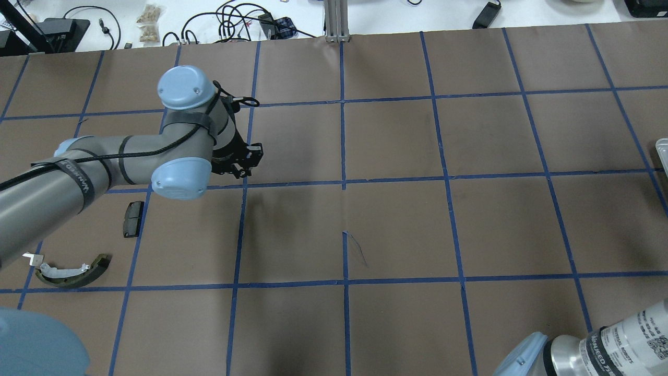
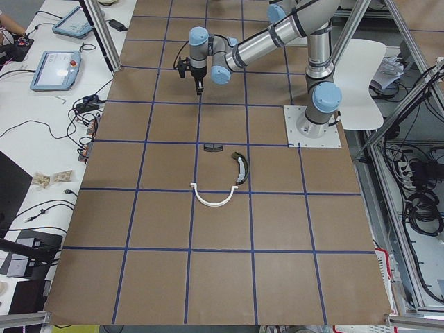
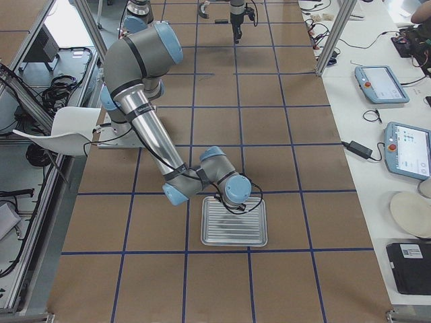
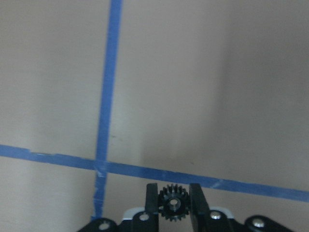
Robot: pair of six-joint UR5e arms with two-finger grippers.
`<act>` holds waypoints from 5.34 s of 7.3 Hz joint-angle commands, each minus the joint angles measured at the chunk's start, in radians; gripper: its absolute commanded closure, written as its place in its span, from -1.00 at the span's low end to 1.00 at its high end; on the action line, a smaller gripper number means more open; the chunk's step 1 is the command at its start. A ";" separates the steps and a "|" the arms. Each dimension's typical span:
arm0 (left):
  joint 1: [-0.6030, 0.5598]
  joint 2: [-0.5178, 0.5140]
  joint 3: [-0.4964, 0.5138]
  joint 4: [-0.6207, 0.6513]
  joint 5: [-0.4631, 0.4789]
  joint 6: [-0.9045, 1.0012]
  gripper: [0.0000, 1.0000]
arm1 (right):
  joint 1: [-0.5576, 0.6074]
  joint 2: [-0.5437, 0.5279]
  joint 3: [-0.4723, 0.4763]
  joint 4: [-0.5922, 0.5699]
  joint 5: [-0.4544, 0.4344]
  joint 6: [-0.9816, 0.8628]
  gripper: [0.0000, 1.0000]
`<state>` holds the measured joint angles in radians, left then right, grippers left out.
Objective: Place bearing gear from tray to pile
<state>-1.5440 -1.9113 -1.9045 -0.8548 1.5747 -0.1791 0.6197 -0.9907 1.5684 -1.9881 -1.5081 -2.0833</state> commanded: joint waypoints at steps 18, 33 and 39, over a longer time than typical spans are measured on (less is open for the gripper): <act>0.463 0.055 0.036 -0.192 0.085 0.692 -1.00 | 0.031 -0.003 -0.031 0.038 0.017 0.002 1.00; 0.030 0.264 0.394 -0.688 -0.019 0.196 -1.00 | 0.736 -0.264 0.266 -0.029 0.255 1.324 1.00; 0.030 0.268 0.392 -0.688 -0.009 0.199 -1.00 | 1.165 -0.253 0.420 -0.441 0.253 2.010 1.00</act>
<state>-1.5141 -1.6440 -1.5125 -1.5427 1.5615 0.0189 1.6977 -1.2518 1.9817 -2.3852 -1.2547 -0.1992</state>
